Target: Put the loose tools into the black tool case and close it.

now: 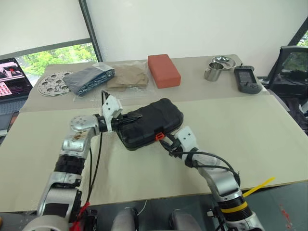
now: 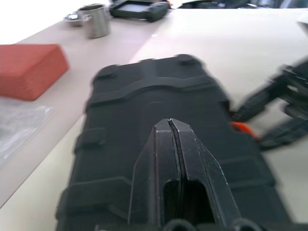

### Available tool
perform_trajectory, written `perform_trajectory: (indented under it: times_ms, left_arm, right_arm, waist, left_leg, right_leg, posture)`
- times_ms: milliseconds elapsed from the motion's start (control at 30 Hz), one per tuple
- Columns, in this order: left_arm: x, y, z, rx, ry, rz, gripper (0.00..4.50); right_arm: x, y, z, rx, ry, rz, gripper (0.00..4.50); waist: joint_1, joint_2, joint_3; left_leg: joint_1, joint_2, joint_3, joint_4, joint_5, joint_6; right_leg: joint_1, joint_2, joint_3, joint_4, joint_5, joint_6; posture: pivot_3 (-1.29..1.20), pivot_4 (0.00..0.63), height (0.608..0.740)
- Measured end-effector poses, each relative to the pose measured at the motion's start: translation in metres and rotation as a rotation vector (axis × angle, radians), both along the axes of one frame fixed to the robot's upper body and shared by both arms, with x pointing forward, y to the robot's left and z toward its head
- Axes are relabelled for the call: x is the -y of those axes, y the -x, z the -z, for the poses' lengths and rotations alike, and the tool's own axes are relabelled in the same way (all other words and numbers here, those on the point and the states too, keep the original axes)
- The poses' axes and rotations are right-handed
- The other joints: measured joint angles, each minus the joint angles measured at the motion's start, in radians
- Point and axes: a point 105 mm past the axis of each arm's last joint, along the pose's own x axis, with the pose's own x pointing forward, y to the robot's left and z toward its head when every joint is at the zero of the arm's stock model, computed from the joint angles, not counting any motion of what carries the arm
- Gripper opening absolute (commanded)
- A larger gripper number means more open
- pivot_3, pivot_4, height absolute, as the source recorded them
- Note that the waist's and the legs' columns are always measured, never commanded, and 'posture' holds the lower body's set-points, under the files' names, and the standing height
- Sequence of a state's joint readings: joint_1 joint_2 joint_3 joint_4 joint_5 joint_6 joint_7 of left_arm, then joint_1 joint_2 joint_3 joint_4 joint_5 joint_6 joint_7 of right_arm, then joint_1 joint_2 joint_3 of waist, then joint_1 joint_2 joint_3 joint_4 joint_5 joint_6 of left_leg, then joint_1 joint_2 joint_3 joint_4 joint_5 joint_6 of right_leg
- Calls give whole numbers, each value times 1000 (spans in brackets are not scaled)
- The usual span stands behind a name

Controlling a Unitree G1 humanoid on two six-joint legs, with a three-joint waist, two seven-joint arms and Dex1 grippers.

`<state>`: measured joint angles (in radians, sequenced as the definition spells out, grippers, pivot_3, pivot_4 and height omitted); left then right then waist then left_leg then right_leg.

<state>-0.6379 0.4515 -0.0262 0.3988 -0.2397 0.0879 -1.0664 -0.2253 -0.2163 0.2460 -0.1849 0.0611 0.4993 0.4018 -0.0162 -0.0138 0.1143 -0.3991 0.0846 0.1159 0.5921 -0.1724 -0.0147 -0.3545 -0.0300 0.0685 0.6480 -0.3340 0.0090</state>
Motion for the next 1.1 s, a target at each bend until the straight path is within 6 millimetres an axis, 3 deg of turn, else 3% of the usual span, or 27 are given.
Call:
perform_trajectory:
  times_ms: [133, 233, 567, 633, 700, 1100]
  left_arm:
    - [13, -4, 14, -10, 4, -13, 0]
    - [20, -7, 17, 5, -6, -19, 0]
    - [29, -6, 24, 30, -29, -7, 0]
    - [33, -5, 25, 39, -36, 6, 0]
    - [37, -3, 27, 39, -37, 18, 0]
    - [46, 2, 32, 106, -124, 64, 0]
  right_arm:
    - [-5, 1, 2, -17, -13, 3, 2033]
    - [-13, 4, 4, -31, -25, -16, 2033]
    - [-12, 2, 3, -29, -28, 3, 2033]
    - [-13, 2, 3, -29, -34, 9, 1479]
    - [-14, 2, 3, -30, -36, 10, 1234]
    - [-11, 6, 1, -40, -19, 13, 1236]
  waist:
    - [1, 0, 0]
    - [1, 1, -1]
    - [4, 2, -5]
    - [3, 2, -6]
    - [3, 2, -6]
    - [2, 2, -8]
  left_leg:
    - [0, 0, 0, 0, 0, -1]
    - [1, 0, -1, 0, 1, -1]
    - [1, 0, -2, 0, 1, -2]
    - [1, 0, -2, 0, 1, -2]
    - [1, 0, -2, 0, 1, -2]
    - [1, 0, -2, 0, 1, -2]
  right_leg:
    - [1, 0, 0, 0, 0, 0]
    - [2, 1, 0, 0, 0, 0]
    - [3, 1, 0, 1, 0, 0]
    - [3, 1, 0, 1, 0, 0]
    - [3, 1, 0, 1, 0, 0]
    - [3, 1, 1, 0, 0, 0]
  posture:
    - [0, 150, 736]
    - [0, 150, 736]
    - [0, 150, 736]
    - [0, 150, 736]
    - [0, 150, 736]
    - [0, 150, 736]
